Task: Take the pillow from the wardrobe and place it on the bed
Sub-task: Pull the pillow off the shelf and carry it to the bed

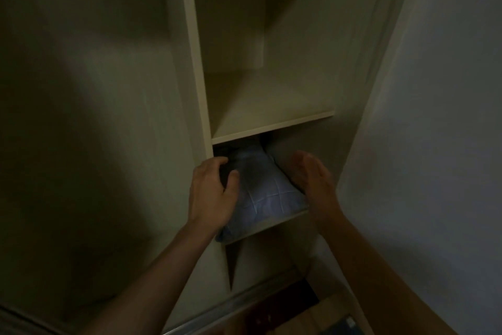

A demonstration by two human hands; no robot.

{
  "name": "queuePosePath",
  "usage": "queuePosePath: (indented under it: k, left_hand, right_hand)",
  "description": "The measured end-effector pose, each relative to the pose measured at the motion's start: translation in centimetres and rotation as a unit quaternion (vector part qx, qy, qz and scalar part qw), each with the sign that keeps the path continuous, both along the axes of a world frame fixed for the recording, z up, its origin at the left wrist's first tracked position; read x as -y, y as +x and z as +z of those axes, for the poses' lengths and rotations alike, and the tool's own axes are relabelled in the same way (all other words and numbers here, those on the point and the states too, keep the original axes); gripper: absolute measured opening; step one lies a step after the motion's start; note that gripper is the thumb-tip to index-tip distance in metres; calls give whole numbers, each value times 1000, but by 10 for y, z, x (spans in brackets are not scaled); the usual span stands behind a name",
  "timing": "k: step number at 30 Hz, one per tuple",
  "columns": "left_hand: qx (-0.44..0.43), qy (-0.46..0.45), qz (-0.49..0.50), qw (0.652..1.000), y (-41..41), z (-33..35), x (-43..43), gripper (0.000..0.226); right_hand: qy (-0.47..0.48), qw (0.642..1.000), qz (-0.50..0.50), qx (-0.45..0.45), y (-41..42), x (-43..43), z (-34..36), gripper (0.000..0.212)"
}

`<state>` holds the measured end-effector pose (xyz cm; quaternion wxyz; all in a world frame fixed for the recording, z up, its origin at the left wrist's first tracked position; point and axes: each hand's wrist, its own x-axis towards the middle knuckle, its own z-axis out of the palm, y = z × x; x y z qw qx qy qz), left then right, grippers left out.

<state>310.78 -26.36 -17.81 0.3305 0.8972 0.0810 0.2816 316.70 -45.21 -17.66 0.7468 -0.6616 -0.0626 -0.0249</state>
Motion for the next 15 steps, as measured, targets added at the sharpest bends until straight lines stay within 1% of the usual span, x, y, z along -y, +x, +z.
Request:
queuePosePath:
  k: [6, 12, 15]
  left_hand:
    - [-16, -31, -5, 999, 36, -31, 20, 28]
    - [-68, -91, 0, 994, 94, -68, 21, 32]
    - [-93, -115, 6, 989, 128, -86, 16, 32]
  right_hand:
    - [-5, 1000, 1, -30, 29, 19, -21, 25]
    - [-14, 997, 7, -75, 73, 12, -50, 24]
    - [-35, 996, 1, -86, 104, 3, -64, 27]
